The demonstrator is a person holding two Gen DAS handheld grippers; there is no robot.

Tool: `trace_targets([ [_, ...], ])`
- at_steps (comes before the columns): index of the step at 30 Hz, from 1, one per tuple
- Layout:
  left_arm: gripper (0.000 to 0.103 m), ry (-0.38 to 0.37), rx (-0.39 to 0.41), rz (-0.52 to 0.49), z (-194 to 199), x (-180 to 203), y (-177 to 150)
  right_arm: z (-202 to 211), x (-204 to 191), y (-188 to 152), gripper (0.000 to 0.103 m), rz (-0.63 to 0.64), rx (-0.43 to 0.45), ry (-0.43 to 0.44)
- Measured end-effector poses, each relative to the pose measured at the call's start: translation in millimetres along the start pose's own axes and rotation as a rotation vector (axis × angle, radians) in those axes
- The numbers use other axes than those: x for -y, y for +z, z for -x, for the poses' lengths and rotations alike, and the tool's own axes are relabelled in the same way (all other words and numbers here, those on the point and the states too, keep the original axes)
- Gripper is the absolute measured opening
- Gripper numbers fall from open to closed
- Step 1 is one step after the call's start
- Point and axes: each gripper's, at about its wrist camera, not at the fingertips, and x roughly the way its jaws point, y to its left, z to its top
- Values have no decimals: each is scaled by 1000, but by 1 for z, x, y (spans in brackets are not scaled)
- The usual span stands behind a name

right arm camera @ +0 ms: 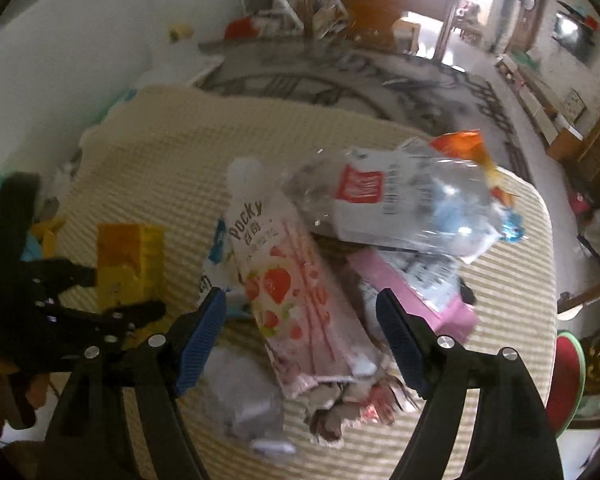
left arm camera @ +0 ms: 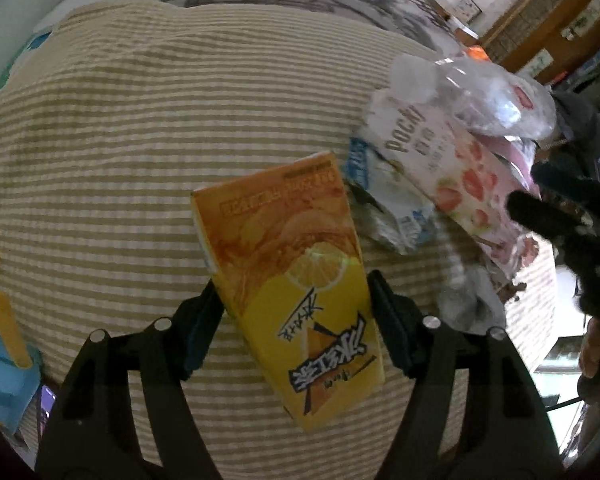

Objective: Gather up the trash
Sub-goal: 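Grasp the yellow juice carton with the left gripper while the right gripper grasps the Pocky package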

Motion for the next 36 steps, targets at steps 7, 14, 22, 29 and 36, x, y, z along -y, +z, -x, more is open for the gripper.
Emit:
trace_targets([
  [7,73,-13,19,83,4,0,-10,-24,-11,5,84,75,-52,-59],
  [14,78,-16,11,117,2,6,-19,-39,-27,-1,92,186,-77,-144],
  [22,78,-29,8,153,-3,8,-14,-43,-18,-7,41,141,-138,-4],
  [29,77,-23,-12,162,-16,11,-11,-39,-17,-6,60,136,-89,-21],
  [36,46,-40,33,144,5,5,-14,-48,-32,-6,77,165,-90,-53],
])
